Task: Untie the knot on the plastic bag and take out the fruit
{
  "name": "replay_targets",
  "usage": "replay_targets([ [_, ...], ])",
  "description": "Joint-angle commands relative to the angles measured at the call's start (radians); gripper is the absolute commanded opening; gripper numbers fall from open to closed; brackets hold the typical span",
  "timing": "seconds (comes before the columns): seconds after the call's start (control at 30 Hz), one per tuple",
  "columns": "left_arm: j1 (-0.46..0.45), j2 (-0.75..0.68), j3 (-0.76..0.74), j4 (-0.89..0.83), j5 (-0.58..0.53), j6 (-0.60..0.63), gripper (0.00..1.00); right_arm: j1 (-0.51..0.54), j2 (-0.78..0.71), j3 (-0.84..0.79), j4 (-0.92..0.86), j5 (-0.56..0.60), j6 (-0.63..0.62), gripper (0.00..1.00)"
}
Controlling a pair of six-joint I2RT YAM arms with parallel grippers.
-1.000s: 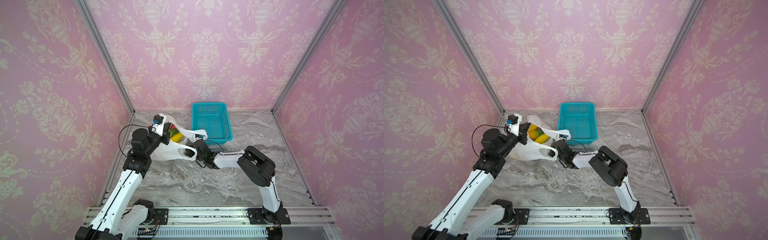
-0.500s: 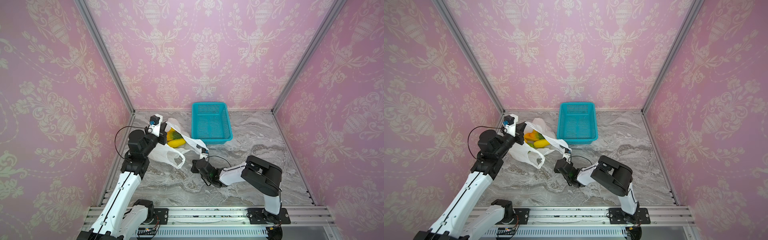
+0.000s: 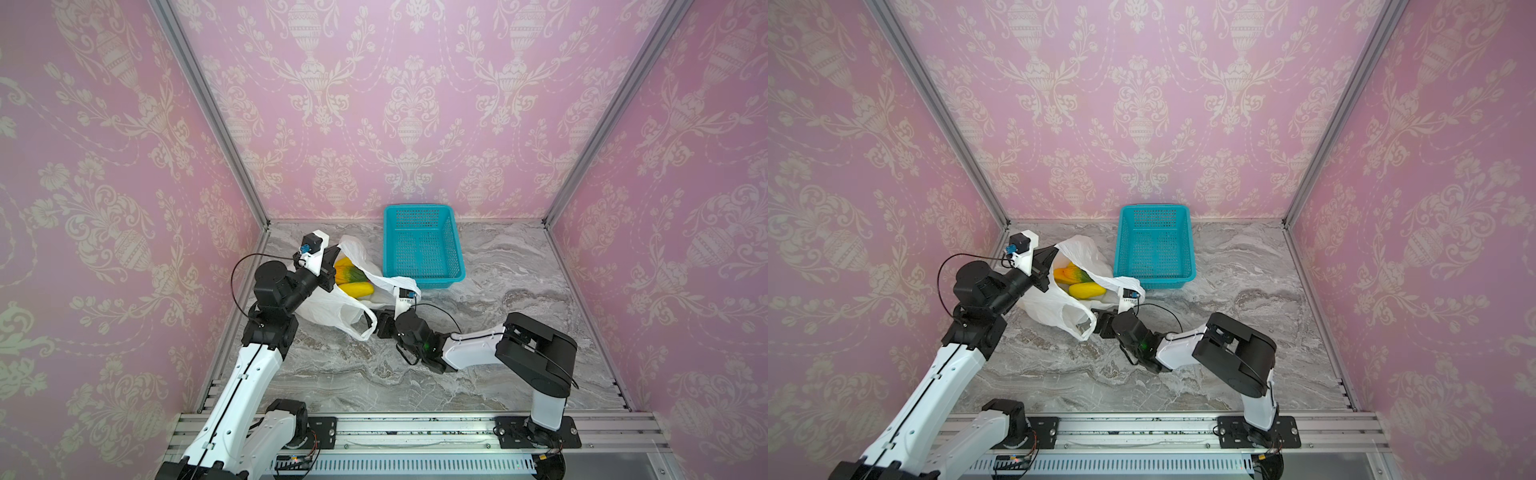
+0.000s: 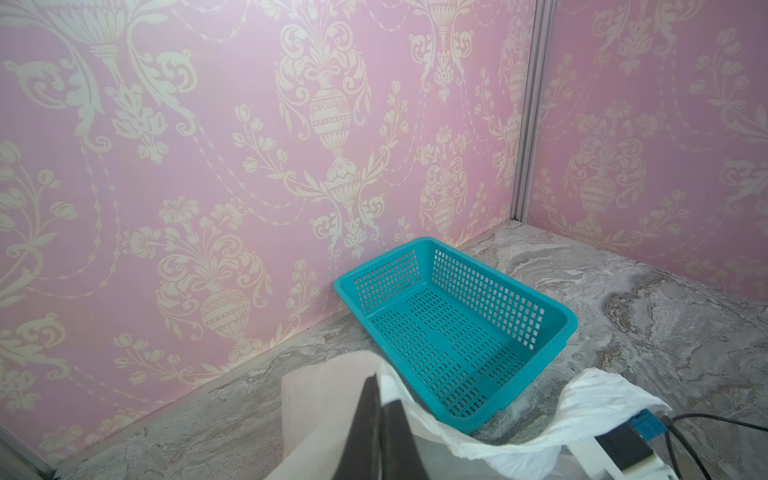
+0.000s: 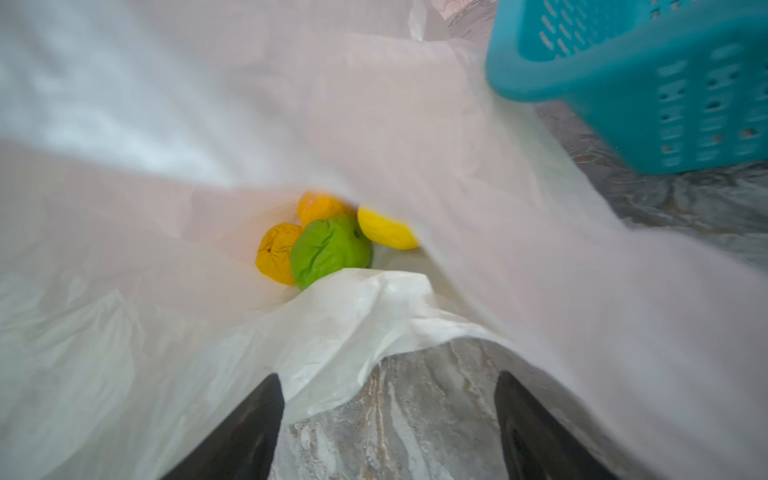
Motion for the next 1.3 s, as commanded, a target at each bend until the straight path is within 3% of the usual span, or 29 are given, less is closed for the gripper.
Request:
replay_targets([
  [0.0, 0.009, -0.011, -0.007, 0.047, 0.05, -0.005, 0.0, 0.004, 0.054, 0.123, -0.172, -0.018, 0.022, 0.85],
  [0.2, 0.01, -0.019, -0.012, 0.061, 0.058, -0.012, 0.0, -0.005, 0.169, 0.244, -0.306, 0.069, 0.031, 0.85],
  [0.43, 0.014, -0.033, -0.017, 0.068, 0.056, -0.017, 0.0, -0.019, 0.188, 0.23, -0.312, 0.06, 0.037, 0.71],
  [0.47, 0.013, -0.035, -0.019, 0.071, 0.051, -0.015, 0.0, -0.02, 0.179, 0.212, -0.298, 0.061, 0.036, 0.67],
  [0.6, 0.015, -0.042, -0.017, 0.044, 0.0, 0.001, 0.0, -0.022, 0.125, 0.132, -0.259, 0.061, 0.015, 0.36],
  [0.73, 0.021, -0.041, -0.013, 0.04, -0.015, 0.005, 0.0, -0.019, 0.075, 0.053, -0.209, 0.041, 0.013, 0.25],
  [0.8, 0.023, -0.045, -0.012, 0.038, -0.005, 0.007, 0.0, -0.019, 0.062, 0.016, -0.115, -0.005, -0.002, 0.31],
  [0.9, 0.023, -0.05, -0.019, 0.049, 0.008, 0.001, 0.0, -0.026, 0.066, -0.014, 0.047, -0.113, 0.021, 0.58],
  [0.97, 0.023, -0.046, -0.017, 0.052, 0.023, -0.001, 0.0, -0.034, 0.092, -0.006, 0.149, -0.185, 0.075, 0.67],
  [1.13, 0.023, -0.046, -0.018, 0.063, 0.037, -0.005, 0.0, -0.052, 0.201, 0.081, 0.305, -0.271, 0.266, 0.76],
  [1.27, 0.023, -0.048, -0.019, 0.059, 0.043, -0.005, 0.0, -0.053, 0.306, 0.18, 0.375, -0.298, 0.416, 0.77],
])
